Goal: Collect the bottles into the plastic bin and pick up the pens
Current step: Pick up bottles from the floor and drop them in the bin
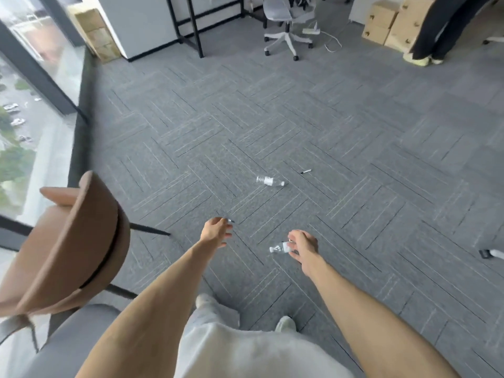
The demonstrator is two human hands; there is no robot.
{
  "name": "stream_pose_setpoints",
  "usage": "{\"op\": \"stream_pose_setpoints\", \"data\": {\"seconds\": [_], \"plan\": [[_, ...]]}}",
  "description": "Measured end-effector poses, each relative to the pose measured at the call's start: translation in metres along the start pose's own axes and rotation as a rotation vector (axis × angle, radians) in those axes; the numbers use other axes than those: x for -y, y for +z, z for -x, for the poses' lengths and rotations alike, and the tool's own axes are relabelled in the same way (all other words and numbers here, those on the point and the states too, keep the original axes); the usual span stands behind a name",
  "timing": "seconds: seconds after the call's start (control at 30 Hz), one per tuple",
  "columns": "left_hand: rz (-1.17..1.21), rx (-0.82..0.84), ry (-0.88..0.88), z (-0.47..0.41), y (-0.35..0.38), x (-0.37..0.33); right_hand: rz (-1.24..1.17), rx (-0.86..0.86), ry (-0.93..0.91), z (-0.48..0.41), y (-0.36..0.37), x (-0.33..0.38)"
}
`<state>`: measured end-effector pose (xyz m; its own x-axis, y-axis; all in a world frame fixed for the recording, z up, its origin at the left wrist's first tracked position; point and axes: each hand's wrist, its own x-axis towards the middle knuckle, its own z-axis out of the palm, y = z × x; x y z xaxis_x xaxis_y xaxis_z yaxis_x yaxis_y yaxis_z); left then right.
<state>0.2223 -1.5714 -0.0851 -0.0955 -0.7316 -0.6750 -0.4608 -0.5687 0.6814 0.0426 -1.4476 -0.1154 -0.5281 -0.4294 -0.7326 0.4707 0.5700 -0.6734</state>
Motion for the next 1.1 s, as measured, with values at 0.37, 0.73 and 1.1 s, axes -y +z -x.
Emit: {"op": "stream_pose_setpoints", "data": {"seconds": [0.37,0.73,1.1], "plan": [[-0.279,0.425,-0.005,-0.154,0.022,-0.104,-0.246,-0.35,0.121,-0.061,0.067,0.061],[-0.56,0.648,-0.009,-0.238,0.155,-0.149,-0.49,-0.552,0.191,-0.158,0.065,0.053],[-0.848,0.708,0.103,-0.375,0.256,-0.12,-0.489,-0.592,0.329,-0.292,0.067,-0.021]]}}
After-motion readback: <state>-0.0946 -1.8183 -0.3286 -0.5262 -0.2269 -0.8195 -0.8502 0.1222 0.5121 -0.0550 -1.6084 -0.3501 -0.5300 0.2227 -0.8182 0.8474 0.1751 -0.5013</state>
